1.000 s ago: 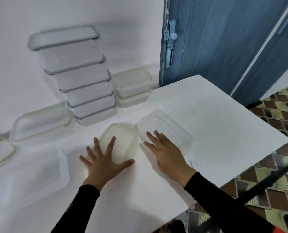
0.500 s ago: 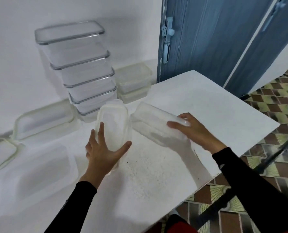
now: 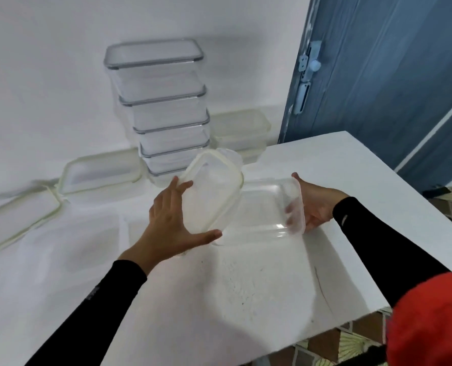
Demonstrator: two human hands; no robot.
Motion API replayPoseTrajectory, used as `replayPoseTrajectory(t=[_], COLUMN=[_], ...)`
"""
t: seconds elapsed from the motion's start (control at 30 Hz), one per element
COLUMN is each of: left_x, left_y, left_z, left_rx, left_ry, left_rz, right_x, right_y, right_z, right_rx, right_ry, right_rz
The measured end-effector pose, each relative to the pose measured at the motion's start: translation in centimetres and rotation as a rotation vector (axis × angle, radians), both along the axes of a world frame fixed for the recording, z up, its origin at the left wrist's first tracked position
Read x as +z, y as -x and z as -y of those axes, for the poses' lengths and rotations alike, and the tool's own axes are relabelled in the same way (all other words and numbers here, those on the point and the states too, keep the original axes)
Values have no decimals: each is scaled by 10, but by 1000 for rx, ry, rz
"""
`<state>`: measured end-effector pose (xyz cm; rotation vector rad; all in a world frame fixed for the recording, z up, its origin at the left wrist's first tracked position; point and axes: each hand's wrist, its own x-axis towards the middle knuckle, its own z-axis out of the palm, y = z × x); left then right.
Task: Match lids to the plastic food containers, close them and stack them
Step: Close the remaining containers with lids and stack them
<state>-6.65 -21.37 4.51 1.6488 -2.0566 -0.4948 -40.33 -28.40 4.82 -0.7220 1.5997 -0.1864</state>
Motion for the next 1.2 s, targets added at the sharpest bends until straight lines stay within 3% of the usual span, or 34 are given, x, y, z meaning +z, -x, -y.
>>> replayPoseTrajectory(t=[0.2, 0.33, 0.5, 0.63, 0.73, 0.8, 0.87, 1.0, 1.2], left_x=[-4, 3, 4, -6, -14, -22, -29, -44, -39], left_y=[35, 60, 82, 77, 65, 59, 52, 38, 41], left_z=[27, 55, 76, 78, 69, 57, 43, 27, 31], left_rx=[-59, -181, -408, -450, -223, 158, 437, 360, 436], left_ry=[16, -81, -151, -138, -81, -41, -192, -455, -526], left_rz=[285, 367, 442, 453, 102, -250, -508, -912, -1143], right_x=[2, -2, 5, -13, -26, -31, -34, -35, -27], right_y=[5, 11, 13, 16, 17, 15, 12, 7, -2], right_z=[11, 15, 2, -15, -18, -19, -20, -20, -7], right_rx=[106, 37, 28, -50, -151, -207, -246, -222, -252], right_ry=[121, 364, 453, 520, 550, 551, 551, 529, 510], right_rz=[-94, -175, -69, 47, 207, 281, 314, 315, 303])
